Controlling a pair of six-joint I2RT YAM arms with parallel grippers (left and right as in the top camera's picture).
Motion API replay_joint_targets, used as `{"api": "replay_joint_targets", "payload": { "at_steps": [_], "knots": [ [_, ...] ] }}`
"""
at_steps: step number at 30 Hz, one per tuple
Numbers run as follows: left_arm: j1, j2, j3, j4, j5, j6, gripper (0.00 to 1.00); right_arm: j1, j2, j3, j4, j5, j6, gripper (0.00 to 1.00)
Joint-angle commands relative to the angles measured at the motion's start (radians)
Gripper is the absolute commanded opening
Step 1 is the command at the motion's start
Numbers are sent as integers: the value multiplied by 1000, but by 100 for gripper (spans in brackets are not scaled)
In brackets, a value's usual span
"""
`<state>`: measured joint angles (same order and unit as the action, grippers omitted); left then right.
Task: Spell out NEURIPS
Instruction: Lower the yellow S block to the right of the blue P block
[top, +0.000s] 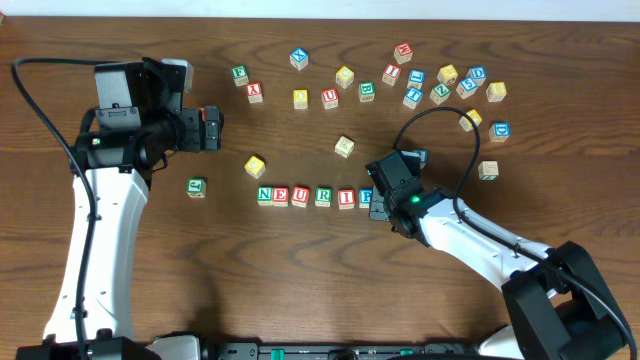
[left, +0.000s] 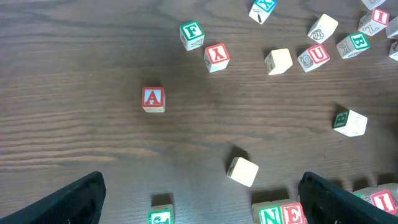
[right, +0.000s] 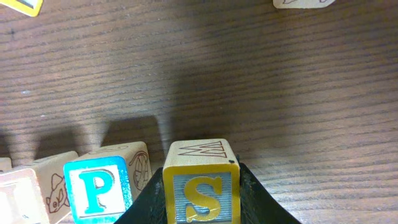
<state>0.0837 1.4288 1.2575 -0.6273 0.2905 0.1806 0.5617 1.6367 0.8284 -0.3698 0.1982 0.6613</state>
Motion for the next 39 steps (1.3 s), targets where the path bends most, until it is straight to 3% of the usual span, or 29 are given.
{"api": "replay_joint_targets", "payload": {
  "at_steps": [1,39],
  "knots": [
    [3,-4,23,-1,12,-2,98,-5,2,-7,7,5,-3,6],
    [3,-4,23,-1,12,-1,98,-5,33,-6,30,-14,4,10]
  ]
}}
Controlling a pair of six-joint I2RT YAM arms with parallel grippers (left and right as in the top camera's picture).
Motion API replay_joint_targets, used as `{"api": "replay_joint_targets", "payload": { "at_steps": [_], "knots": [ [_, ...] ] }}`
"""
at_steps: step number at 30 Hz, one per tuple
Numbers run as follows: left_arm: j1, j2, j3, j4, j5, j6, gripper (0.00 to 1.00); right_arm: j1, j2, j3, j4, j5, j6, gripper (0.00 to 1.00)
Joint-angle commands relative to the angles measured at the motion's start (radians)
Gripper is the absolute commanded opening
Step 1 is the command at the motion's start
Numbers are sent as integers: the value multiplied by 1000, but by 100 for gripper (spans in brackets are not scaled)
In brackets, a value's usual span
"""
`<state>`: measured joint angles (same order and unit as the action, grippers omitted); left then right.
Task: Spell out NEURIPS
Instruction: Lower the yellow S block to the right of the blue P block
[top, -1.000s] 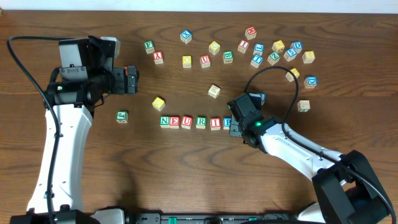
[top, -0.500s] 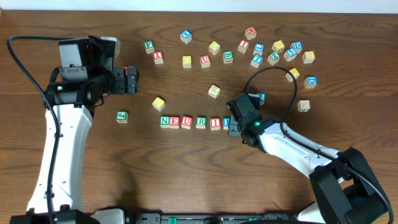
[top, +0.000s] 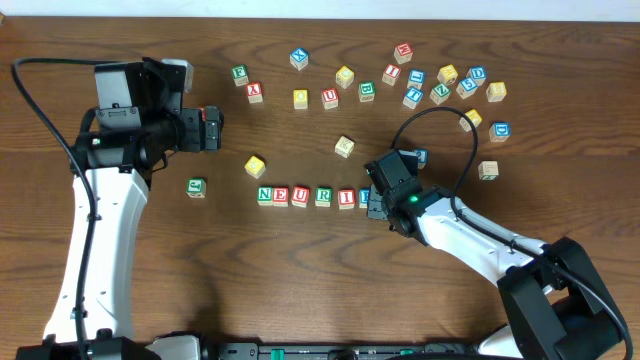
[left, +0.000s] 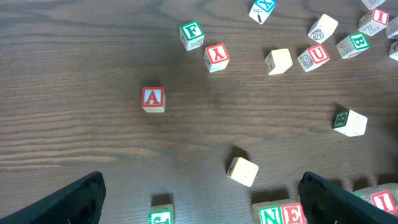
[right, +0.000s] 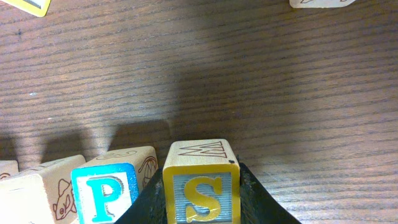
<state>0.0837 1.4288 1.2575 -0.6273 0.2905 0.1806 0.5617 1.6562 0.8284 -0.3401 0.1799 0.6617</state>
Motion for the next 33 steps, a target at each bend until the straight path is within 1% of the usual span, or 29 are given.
{"api": "replay_joint_targets", "payload": {
  "at_steps": [1,11,14,16,18,20,22,24,33],
  "knots": [
    [3,-4,23,0,12,-2,98,-5,13,-6,0,5,4,10],
    [3,-4,23,-1,12,-2,98,-5,13,-6,0,5,4,14],
    [3,-4,23,-1,12,-2,98,-5,13,-6,0,5,4,18],
    [3,-4,23,-1,12,-2,98,-5,13,-6,0,5,4,22],
    [3,-4,23,-1,12,-2,98,-5,13,-6,0,5,4,23],
    [3,-4,23,-1,12,-2,98,-5,13,-6,0,5,4,29],
    [3,-4,23,-1,12,-2,98,-5,13,-6,0,5,4,30],
    [3,-4,23,-1,12,-2,98,-5,13,-6,-1,5,4,34],
    [3,-4,23,-1,12,-2,98,-5,12,0,-13,9,4,37]
  ]
}}
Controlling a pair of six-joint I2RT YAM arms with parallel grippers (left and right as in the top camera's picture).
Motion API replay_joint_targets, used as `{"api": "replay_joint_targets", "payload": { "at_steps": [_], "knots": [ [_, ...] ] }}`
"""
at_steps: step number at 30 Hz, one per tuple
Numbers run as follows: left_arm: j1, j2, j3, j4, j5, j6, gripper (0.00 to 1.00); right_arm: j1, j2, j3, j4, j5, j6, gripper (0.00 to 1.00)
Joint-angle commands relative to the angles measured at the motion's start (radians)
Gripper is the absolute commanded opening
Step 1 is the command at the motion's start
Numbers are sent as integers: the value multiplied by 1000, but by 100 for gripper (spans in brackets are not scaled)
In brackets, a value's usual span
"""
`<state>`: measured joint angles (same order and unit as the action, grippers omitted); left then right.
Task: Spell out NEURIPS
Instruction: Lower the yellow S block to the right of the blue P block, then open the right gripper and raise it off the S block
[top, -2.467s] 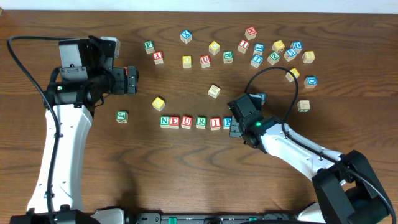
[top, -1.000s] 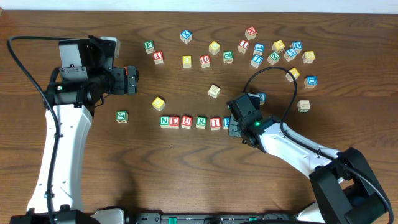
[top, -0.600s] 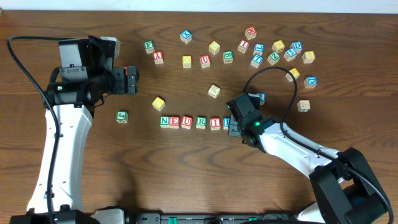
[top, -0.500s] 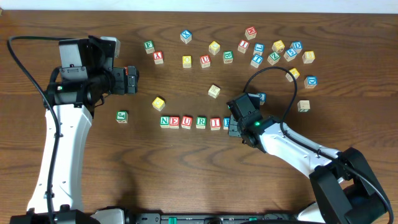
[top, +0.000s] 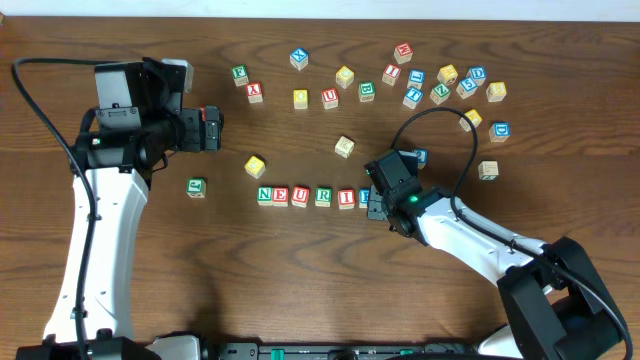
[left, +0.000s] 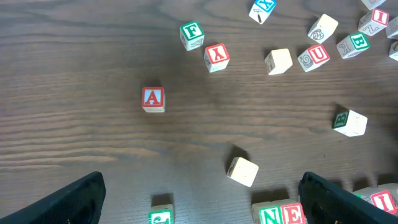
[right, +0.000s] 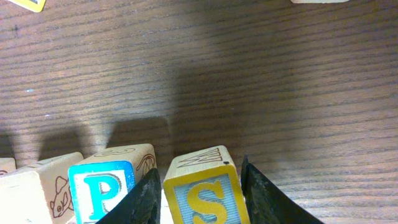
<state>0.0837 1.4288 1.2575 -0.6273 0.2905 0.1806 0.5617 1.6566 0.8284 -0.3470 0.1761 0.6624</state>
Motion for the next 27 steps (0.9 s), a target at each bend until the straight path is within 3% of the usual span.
{"api": "replay_joint_targets", "payload": {
  "at_steps": [1,10,18,27],
  "knots": [
    [3,-4,23,-1,12,-2,98,-5,11,1,-7,13,3,38],
    [3,-4,23,-1,12,-1,98,-5,11,2,-8,13,3,37],
    [3,-4,23,-1,12,-2,98,-5,11,2,-8,16,3,45],
    [3,-4,23,-1,12,-2,97,-5,11,2,-8,16,11,45]
  ]
}}
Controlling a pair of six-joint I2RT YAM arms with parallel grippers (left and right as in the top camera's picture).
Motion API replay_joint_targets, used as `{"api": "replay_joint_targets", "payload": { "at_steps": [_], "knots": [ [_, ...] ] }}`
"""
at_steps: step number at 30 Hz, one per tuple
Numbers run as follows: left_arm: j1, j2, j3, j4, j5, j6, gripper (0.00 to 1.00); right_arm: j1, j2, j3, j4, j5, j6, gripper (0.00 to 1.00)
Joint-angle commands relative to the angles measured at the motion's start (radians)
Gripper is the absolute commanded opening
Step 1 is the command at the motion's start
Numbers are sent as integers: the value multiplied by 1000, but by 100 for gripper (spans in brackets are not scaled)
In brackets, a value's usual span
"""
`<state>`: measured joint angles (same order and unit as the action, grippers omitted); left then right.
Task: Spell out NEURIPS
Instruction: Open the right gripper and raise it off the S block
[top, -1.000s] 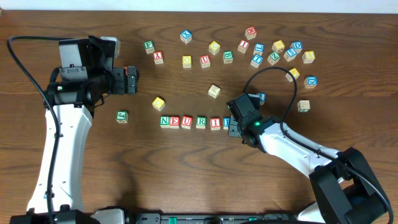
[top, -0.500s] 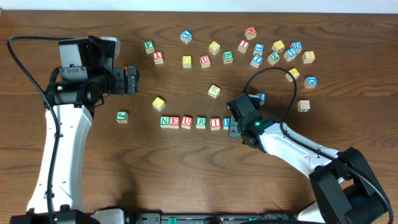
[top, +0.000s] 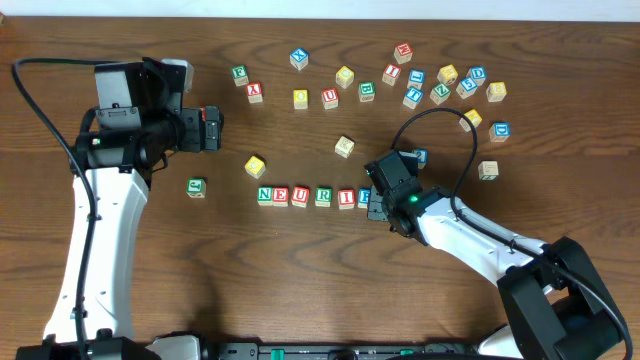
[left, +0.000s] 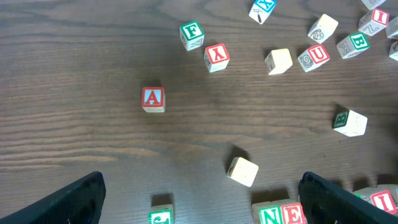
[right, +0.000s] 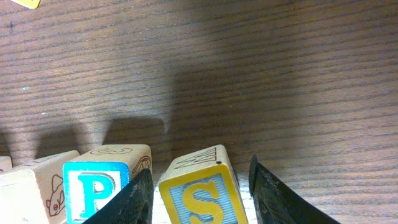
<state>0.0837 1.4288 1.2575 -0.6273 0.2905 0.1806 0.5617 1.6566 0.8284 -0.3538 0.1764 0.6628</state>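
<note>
The row N E U R I P (top: 312, 196) lies across the table's middle; its N and E (left: 281, 214) also show in the left wrist view. The yellow-framed S block (right: 202, 193) sits just right of the blue P block (right: 99, 186), tilted, with a gap to each finger. My right gripper (right: 200, 171) is open around the S; in the overhead view the right gripper (top: 378, 205) covers it. My left gripper (top: 212, 128) hangs wide open and empty, high over the table's left.
Several loose letter blocks (top: 415, 85) lie scattered along the back. Nearer the row lie a yellow block (top: 255, 166), a pale block (top: 344, 147) and a green block (top: 196, 187). Red A block (left: 153, 99) sits alone at the left.
My right gripper's jaws stand wider apart, and the S block between them now touches neither finger and leans a little more. The left arm has not moved.
My right gripper was shut on the S block just right of the P. It then held the S slightly nearer the P. Then the jaws had parted and the S tipped. Now they are wider, with the S free beside the P.
</note>
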Motion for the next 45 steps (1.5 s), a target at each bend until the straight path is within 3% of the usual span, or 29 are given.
{"api": "replay_joint_targets", "payload": {
  "at_steps": [1,28,45],
  "knots": [
    [3,-4,23,-1,12,-2,98,-5,11,2,-2,16,11,45],
    [3,-4,23,-1,12,-2,98,-6,10,46,-60,28,2,44],
    [3,-4,23,-1,12,-2,98,-6,10,188,-171,88,-36,43]
  ]
}}
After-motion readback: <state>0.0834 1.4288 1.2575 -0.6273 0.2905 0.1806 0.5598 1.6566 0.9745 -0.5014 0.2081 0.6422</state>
